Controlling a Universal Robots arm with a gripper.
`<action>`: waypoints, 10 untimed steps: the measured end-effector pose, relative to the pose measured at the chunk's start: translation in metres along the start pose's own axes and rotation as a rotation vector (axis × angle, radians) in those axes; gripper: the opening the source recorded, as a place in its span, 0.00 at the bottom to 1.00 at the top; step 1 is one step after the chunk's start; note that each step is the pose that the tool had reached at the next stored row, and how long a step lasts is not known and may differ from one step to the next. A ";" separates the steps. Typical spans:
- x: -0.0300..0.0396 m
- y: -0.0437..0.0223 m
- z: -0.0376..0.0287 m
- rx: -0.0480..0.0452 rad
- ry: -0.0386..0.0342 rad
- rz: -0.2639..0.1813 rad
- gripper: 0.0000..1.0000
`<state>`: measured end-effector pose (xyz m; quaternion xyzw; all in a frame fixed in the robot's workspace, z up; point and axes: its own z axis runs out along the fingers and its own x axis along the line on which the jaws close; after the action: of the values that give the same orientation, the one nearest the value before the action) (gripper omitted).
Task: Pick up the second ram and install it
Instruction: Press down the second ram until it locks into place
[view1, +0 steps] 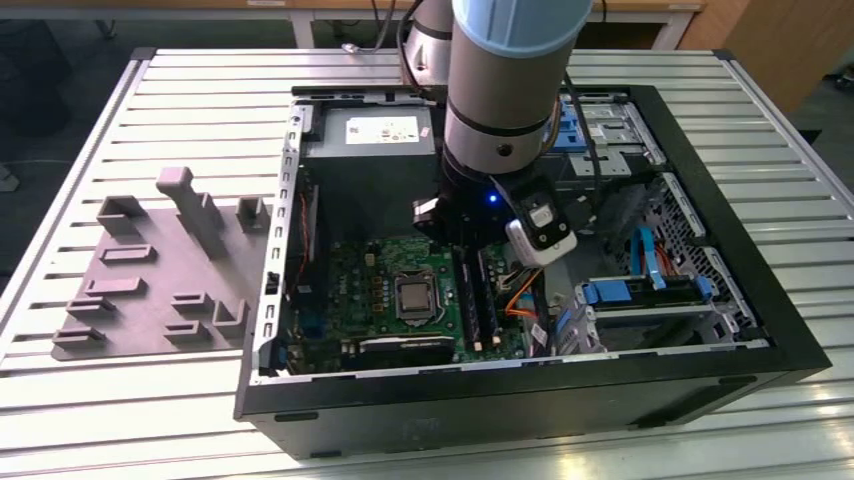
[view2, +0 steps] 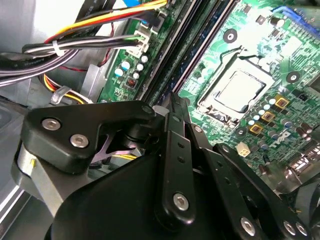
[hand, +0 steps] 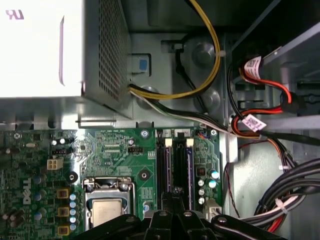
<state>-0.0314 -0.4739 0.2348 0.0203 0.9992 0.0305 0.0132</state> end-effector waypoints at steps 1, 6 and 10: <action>0.0000 -0.0010 -0.0001 0.0000 0.0000 0.000 0.11; -0.0003 -0.0065 -0.0004 0.0000 0.0000 0.000 0.11; -0.0005 -0.0116 -0.0007 0.0000 0.0000 0.000 0.11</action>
<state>-0.0314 -0.4855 0.2348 0.0202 0.9992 0.0305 0.0132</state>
